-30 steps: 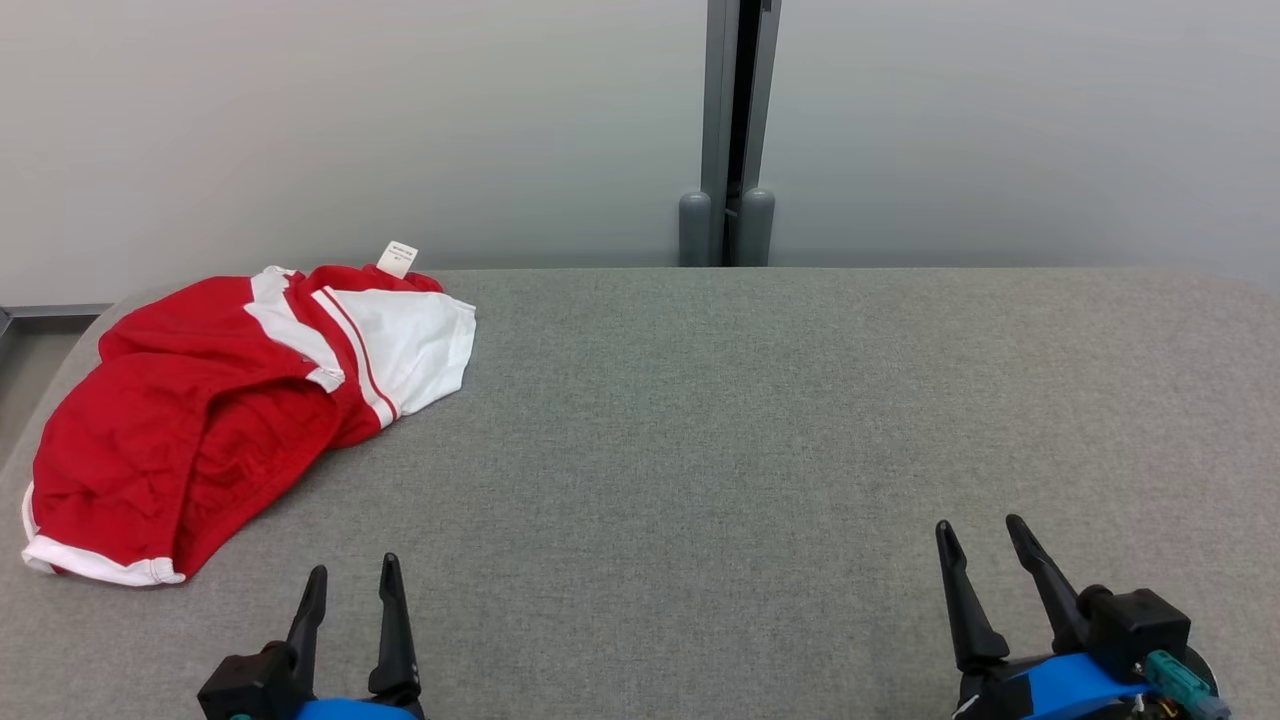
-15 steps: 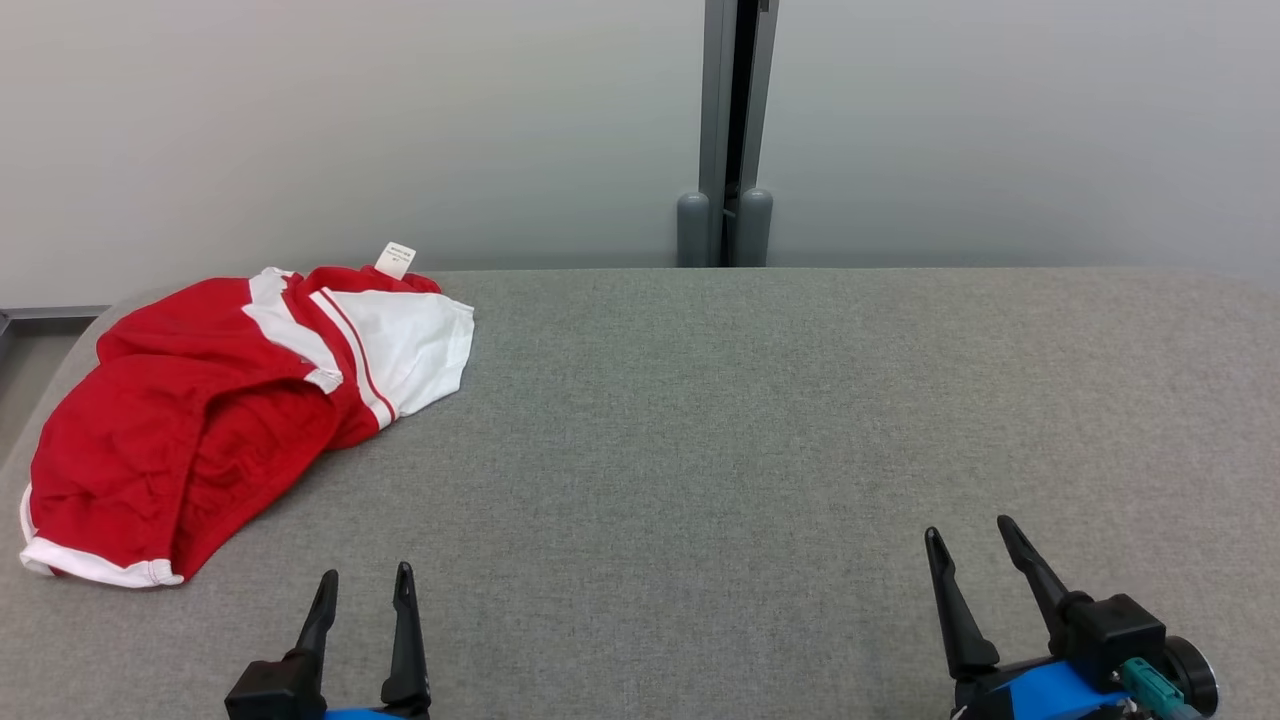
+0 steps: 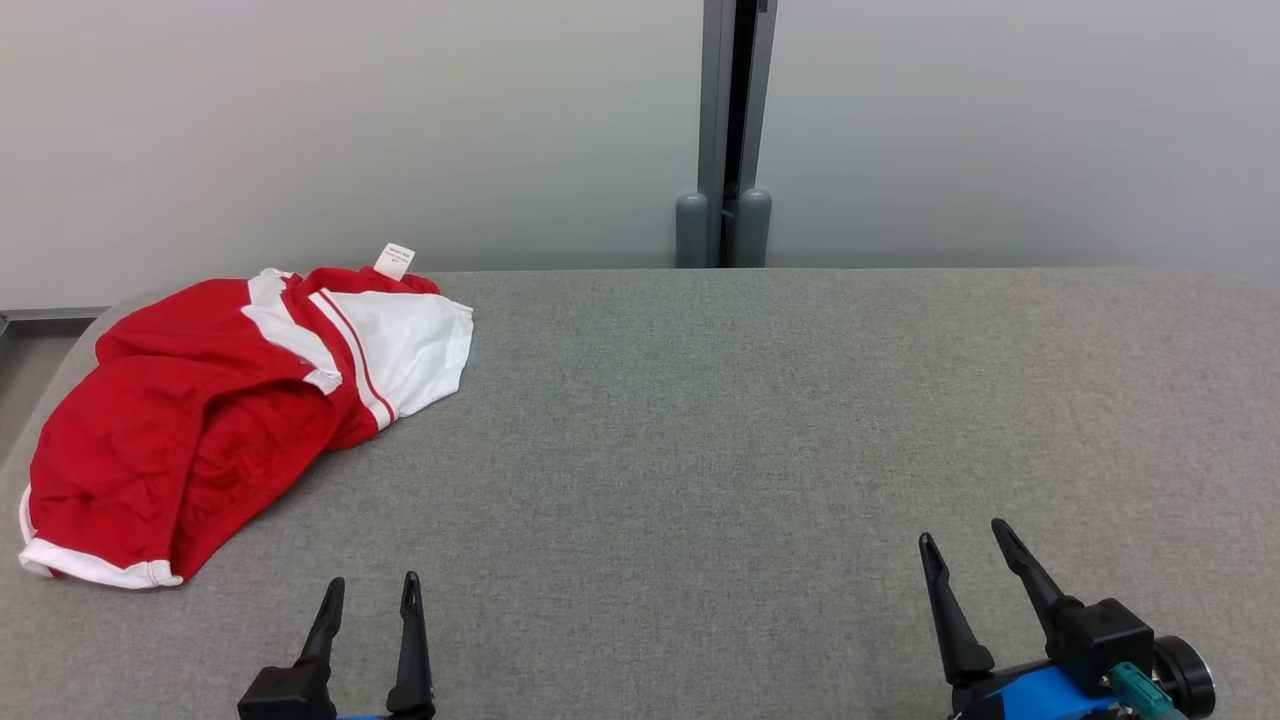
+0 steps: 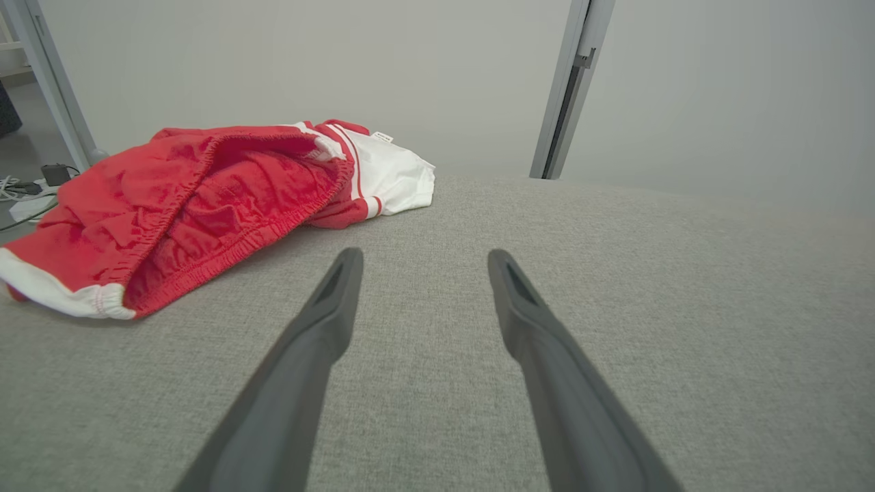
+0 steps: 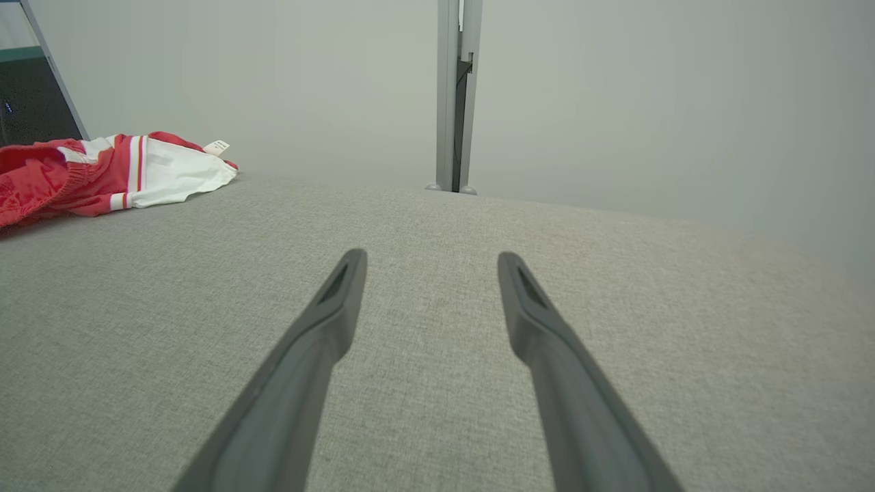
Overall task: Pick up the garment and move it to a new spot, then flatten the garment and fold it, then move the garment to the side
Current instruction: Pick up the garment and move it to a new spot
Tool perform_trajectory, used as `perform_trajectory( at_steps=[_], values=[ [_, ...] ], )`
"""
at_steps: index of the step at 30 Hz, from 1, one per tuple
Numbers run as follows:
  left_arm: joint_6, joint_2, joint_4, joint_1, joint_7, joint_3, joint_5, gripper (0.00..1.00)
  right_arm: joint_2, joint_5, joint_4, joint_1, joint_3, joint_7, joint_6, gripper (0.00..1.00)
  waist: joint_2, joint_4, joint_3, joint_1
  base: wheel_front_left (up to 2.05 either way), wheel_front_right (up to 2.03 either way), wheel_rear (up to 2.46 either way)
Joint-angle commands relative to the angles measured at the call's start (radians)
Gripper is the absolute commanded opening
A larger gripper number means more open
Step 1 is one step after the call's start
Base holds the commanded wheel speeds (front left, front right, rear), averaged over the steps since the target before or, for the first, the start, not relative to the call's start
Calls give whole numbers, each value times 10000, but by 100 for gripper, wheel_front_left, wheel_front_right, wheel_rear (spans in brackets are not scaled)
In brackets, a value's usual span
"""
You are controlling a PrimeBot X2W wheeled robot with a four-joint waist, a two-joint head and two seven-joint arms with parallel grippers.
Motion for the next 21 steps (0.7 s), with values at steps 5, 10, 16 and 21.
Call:
perform_trajectory(
  at_steps=[5,10,16,21],
  values=[
    [23,-1,68,-46,-50,-12,16,100,-62,-22,43,63,0,-42,4,100,-1,15,-10,0,0,0,0],
    [13,-2,96,-34,-50,-13,41,100,-62,-13,60,72,-28,-42,4,100,-1,34,-21,0,0,0,0],
    [4,0,62,-114,-50,-47,81,100,-58,-85,8,199,-197,-40,4,100,-1,342,-48,0,0,0,0],
    [-3,2,-1,-152,-50,-76,86,100,-53,-69,3,246,-211,-40,4,100,-1,1146,-96,0,0,0,0]
  ],
)
